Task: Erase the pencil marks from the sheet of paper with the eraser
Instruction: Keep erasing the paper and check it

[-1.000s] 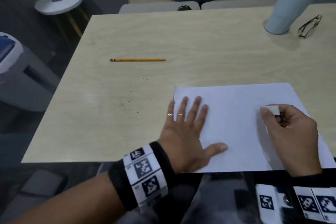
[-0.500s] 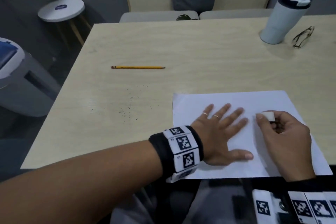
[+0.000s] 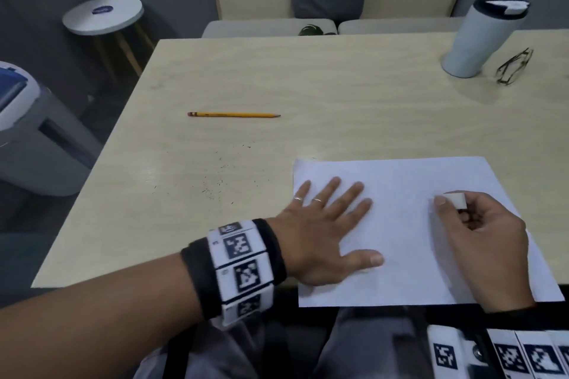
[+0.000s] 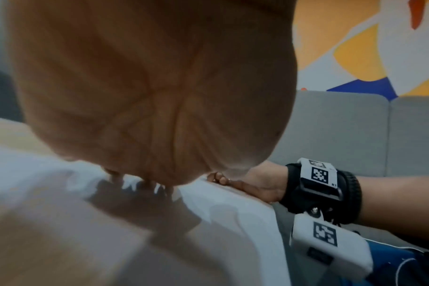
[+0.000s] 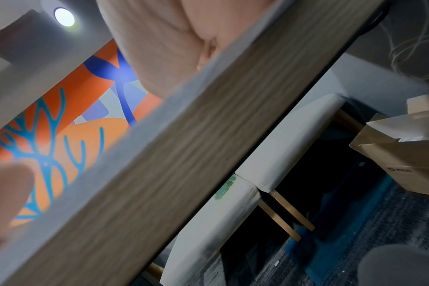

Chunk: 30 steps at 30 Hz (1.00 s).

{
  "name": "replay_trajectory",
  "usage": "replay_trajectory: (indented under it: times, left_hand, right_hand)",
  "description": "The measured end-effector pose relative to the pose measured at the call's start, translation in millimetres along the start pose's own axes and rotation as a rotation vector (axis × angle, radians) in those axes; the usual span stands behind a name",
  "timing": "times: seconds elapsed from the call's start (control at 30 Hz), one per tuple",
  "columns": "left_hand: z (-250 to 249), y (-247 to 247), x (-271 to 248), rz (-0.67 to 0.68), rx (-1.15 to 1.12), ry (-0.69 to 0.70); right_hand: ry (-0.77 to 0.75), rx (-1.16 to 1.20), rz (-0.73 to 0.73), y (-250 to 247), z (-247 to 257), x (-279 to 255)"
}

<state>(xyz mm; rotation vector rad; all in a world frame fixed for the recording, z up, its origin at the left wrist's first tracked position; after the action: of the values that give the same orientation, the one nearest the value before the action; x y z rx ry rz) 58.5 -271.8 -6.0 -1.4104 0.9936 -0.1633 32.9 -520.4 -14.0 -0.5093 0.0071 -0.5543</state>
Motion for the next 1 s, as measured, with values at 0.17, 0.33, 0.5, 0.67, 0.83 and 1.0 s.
replay_trajectory:
  times: [0.17,0.33,0.5,0.67,0.83,1.0]
  left_hand:
    - [98.9,6.4,-60.5,-0.024,0.183,-0.536]
    - [62.4,5.5,-67.7,-0.177,0.026,-0.326]
    - [51.6,29.0,-63.1,-0.096,0.086,-0.314]
    - [50.7,16.9,-63.1,-0.221,-0.010,-0.453]
    - [-5.9,31.5,-38.4,-0.360,-0.097,-0.080]
    - [2.5,40.2,-35.9,-0.450,-0.050,-0.061]
  right_hand:
    - [-0.002,0.011,0.009,0.4,1.0,0.1]
    - [-0.004,0.004,0.003,0.7,1.8,-1.6]
    - [0.002,-0.011,0.003,-0.5,3.0,-2.0]
    - [0.018,-0.005,0.001,-0.3,11.9,-4.1]
    - [0.053,0.068,-0.022,-6.8,13.0,-3.5]
    - [0.084,0.116,-0.098,-38.2,18.5,-10.3]
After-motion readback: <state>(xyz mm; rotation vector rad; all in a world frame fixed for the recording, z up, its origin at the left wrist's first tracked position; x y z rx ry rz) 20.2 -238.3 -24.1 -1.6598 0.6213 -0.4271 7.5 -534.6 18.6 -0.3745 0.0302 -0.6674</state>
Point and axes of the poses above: each hand's wrist, its own x-axis towards the middle knuckle, its own y-axis out of the palm, z = x × y, the point moved 7 cm from there along x, towards the middle knuckle, and after that the axes turned 3 degrees about x, right-handed, at the moved point
